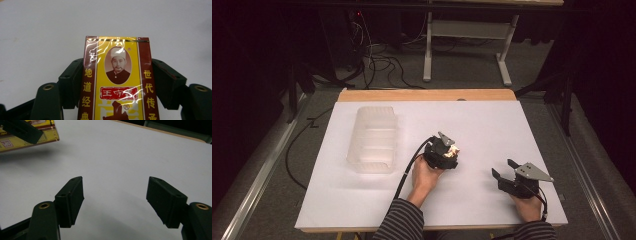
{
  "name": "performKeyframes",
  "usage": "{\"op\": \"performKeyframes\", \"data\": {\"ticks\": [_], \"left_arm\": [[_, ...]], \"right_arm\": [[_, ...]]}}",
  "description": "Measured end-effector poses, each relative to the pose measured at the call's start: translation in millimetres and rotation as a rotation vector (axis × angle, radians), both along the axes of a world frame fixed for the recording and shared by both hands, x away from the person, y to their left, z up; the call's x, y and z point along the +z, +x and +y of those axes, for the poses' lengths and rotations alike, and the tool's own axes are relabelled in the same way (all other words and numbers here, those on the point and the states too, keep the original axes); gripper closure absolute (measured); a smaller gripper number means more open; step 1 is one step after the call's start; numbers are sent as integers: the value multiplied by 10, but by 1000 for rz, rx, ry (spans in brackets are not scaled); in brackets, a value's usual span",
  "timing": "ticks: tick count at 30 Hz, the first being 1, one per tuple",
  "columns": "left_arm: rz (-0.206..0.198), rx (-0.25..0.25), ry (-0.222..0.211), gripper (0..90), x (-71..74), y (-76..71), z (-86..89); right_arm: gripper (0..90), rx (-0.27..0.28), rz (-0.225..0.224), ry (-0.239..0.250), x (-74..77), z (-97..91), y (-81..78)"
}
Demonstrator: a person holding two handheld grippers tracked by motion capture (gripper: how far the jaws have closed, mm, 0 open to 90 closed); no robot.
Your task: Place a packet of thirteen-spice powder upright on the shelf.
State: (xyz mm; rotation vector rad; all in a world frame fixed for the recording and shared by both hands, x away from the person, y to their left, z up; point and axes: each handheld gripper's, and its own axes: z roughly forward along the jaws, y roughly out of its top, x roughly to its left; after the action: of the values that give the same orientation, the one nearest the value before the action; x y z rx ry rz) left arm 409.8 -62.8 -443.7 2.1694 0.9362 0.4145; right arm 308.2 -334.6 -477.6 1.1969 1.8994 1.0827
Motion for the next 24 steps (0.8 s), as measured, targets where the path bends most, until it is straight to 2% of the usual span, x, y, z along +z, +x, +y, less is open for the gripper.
{"op": "performKeyframes", "data": {"ticks": [9, 24], "left_arm": [[-27, 6, -27, 327, 95, -64, 79], [-92, 20, -29, 327, 270, -180, 229]], "right_arm": [[306, 1, -3, 3, 0, -1, -2], [305, 5, -10, 2, 2, -6, -7]]}}
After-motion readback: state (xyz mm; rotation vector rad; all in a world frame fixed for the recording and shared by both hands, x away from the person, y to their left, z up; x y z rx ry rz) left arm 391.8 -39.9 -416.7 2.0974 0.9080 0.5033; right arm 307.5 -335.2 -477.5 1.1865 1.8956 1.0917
